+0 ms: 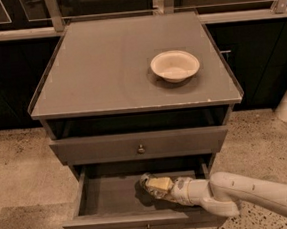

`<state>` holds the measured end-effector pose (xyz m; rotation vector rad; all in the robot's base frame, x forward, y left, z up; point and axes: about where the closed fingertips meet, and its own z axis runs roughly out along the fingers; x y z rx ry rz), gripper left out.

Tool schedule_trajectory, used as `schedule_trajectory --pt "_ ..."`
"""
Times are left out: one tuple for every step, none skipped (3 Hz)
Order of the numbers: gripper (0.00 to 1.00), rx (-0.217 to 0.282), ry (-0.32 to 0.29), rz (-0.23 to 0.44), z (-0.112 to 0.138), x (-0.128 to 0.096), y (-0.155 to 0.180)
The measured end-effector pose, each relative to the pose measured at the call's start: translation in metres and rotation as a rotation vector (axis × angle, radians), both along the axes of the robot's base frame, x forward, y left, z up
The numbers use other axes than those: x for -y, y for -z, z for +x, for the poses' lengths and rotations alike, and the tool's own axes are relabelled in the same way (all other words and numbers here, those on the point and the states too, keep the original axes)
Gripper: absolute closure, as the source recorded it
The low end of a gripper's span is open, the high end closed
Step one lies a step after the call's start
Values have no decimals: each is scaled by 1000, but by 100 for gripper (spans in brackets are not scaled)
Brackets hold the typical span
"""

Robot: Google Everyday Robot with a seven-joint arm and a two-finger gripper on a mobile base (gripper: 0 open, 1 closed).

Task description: Place 7up can into middle drawer

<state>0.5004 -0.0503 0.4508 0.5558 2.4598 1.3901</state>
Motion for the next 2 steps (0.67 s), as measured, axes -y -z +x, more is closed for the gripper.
schedule_trajectory --pt "0 0 0 0 0 0 0" --pt "0 0 0 0 0 0 0"
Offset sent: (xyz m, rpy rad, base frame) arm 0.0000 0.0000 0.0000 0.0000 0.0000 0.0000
